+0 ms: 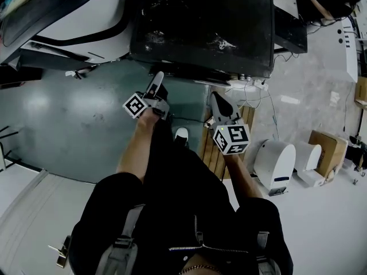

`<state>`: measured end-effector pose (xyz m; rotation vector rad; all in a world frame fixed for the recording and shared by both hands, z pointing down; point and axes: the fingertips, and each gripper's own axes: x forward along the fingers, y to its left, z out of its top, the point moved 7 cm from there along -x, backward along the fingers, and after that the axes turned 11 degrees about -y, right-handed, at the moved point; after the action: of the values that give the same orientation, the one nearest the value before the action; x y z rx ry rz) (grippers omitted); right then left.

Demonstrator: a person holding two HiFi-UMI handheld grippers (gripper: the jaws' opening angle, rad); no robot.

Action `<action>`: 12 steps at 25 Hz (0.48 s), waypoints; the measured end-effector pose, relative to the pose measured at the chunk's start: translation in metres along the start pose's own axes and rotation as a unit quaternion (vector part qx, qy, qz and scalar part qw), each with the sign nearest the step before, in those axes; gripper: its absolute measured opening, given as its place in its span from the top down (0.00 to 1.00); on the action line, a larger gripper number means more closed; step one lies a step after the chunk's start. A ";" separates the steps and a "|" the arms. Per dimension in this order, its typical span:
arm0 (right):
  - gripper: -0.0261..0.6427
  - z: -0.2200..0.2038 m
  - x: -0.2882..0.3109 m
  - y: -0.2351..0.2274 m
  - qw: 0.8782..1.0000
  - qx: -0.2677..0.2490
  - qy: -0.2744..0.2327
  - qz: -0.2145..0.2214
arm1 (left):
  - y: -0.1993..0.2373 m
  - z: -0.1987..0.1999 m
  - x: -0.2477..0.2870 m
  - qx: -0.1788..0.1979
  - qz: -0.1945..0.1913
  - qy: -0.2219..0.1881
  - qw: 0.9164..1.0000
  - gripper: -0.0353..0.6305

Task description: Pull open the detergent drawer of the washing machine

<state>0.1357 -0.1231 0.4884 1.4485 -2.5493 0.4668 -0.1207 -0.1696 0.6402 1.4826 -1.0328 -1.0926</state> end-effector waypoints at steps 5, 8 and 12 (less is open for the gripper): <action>0.95 -0.004 -0.003 -0.002 1.000 0.006 0.007 -0.012 | 0.017 0.005 0.007 -0.033 -0.009 -0.024 0.999 0.48; 0.95 -0.007 -0.005 -0.005 1.000 0.009 0.012 -0.021 | 0.024 0.005 0.015 -0.040 -0.016 -0.014 0.999 0.47; 0.95 -0.016 -0.008 -0.008 0.999 0.017 0.023 -0.032 | 0.032 0.009 0.022 -0.040 -0.041 0.005 0.998 0.47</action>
<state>0.1464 -0.1150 0.5020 1.5076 -2.4641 0.5293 -0.1264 -0.1972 0.6677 1.4756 -0.9185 -1.1703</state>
